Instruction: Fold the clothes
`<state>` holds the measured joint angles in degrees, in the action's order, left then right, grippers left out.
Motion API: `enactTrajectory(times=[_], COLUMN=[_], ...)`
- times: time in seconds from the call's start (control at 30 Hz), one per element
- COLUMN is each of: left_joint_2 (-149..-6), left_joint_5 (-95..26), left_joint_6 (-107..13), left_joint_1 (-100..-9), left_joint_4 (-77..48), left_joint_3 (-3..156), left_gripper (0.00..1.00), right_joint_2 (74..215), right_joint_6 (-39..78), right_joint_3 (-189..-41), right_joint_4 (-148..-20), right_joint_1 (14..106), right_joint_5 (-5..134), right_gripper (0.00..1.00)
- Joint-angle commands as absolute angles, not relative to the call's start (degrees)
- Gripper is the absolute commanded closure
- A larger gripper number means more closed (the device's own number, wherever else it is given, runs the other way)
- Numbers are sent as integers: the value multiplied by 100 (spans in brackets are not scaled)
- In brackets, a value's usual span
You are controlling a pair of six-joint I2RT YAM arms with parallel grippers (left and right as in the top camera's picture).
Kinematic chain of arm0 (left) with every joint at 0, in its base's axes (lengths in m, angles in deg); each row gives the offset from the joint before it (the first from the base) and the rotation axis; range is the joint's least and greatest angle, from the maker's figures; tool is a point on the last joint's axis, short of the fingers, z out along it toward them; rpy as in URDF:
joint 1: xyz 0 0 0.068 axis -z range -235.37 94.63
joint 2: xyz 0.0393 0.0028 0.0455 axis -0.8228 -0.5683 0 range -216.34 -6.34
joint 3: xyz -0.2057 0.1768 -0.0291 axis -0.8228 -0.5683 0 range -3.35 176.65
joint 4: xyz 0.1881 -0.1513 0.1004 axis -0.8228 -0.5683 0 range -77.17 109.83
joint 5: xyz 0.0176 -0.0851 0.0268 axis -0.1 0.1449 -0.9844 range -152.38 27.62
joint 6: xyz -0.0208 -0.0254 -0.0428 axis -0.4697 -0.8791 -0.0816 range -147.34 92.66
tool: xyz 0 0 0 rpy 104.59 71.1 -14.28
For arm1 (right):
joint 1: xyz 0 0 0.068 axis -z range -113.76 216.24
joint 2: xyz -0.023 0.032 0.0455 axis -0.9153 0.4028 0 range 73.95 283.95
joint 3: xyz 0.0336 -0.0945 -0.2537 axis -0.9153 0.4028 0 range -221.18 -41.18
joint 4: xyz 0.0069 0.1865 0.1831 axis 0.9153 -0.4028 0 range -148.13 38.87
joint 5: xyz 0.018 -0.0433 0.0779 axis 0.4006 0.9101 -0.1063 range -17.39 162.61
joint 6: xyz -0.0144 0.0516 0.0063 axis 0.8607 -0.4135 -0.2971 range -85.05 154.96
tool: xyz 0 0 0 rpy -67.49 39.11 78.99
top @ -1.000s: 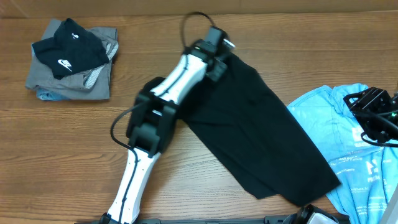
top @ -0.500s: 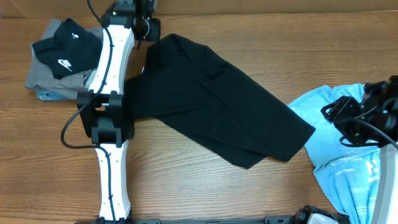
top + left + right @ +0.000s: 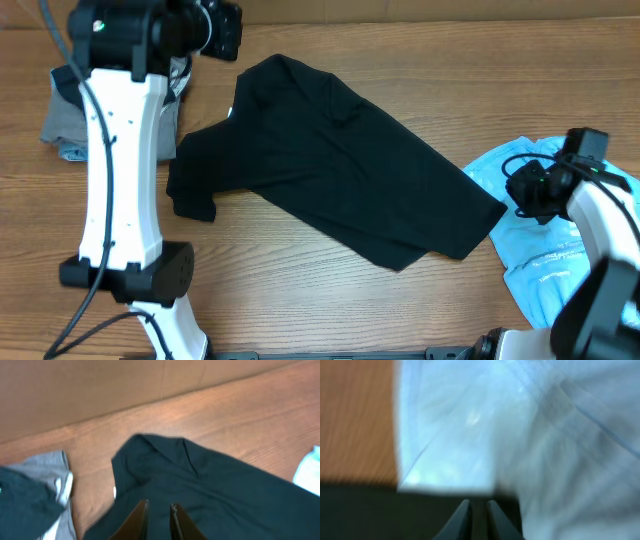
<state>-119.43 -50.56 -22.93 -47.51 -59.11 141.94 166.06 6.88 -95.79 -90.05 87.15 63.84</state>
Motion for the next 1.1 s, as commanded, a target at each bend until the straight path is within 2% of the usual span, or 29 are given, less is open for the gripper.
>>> enactTrajectory(times=[0.0,0.2,0.3,0.4,0.57,0.6,0.7,0.77,0.87,1.07], left_joint_2=[-11559,-11233,-11187,-11185,-11185,-11185,-11185,-11185,-11185,-11185], left_joint_5=[-5030,-5070,-5102,-5177,-5553,-5559,-5555,-5555,-5555,-5550], left_joint_6=[-2217,-2215,-2208,-2173,-2173,-2173,-2175,-2175,-2180,-2178], left_joint_1=[-4742,-4742,-4742,-4742,-4742,-4742,-4742,-4742,-4745,-4747], left_joint_4=[-6191,-6624,-6853,-7093,-7445,-7480,-7515,-7513,-7555,-7697], left_joint_3=[14245,14245,14245,14242,14242,14242,14242,14242,14242,14240], left_gripper=[80,77,76,74,73,74,73,72,69,68], right_joint_2=[17430,18294,18451,18456,18453,18453,18442,18388,18160,17319], right_joint_6=[316,299,-136,-151,-3,194,898,1025,1298,1494], right_joint_3=[-9513,-9513,-9522,-9668,-10599,-10792,-11502,-11917,-12385,-12665], right_joint_4=[-8487,-7794,-7584,-7411,-8019,-8102,-8452,-8725,-9101,-9652], right_joint_1=[8693,8837,9163,9793,10986,11139,11476,11513,11399,10737], right_joint_5=[6618,7278,7686,7684,7533,7297,6078,5402,4631,4119], right_gripper=[88,93,96,96,96,95,78,70,65,61])
